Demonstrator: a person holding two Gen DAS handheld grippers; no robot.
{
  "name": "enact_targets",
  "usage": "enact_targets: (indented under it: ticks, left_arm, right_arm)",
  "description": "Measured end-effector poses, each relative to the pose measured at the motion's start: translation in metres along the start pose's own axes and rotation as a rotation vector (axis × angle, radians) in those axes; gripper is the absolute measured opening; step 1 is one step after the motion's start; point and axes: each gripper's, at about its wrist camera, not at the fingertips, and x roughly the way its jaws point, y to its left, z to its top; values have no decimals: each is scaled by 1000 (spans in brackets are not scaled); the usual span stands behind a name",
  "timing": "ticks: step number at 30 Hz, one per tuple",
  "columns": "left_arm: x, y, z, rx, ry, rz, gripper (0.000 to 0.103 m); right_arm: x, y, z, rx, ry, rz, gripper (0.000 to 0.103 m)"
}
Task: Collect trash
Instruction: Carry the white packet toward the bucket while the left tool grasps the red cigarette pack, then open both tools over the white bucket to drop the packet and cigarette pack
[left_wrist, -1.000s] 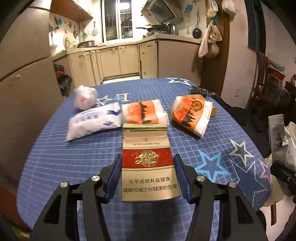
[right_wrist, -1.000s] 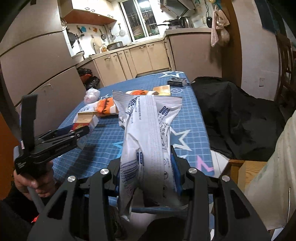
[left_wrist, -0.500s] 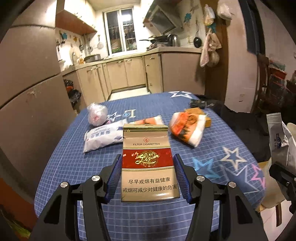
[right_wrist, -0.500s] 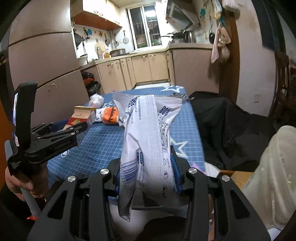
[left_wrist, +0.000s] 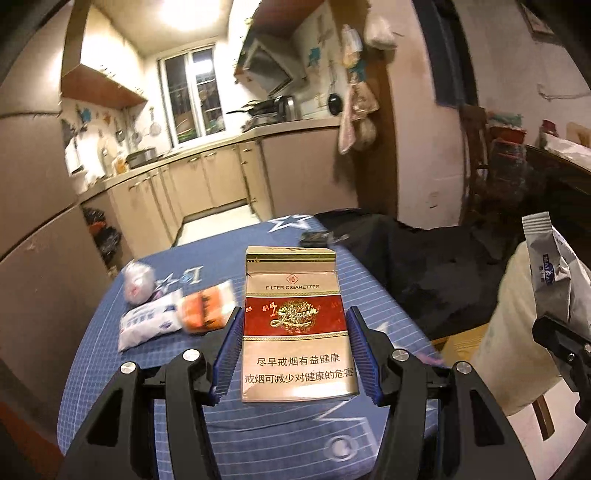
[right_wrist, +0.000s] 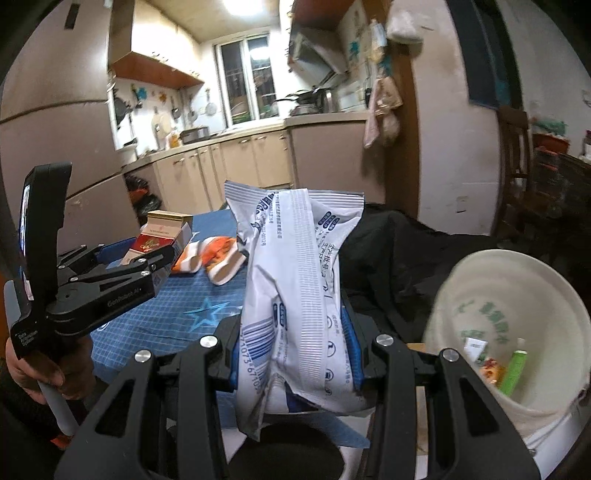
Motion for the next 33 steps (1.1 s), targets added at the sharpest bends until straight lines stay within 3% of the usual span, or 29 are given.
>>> enact_targets:
  ticks: [23,33]
  left_arm:
    - [-2,-163,42,186,-69,-274,57]
    - [10,-246,57,303,-50,-544,57]
  right_arm:
    - [-70,-100,2,112,-112,-262,40]
    - [-97,-161,4,161,-133,-437,40]
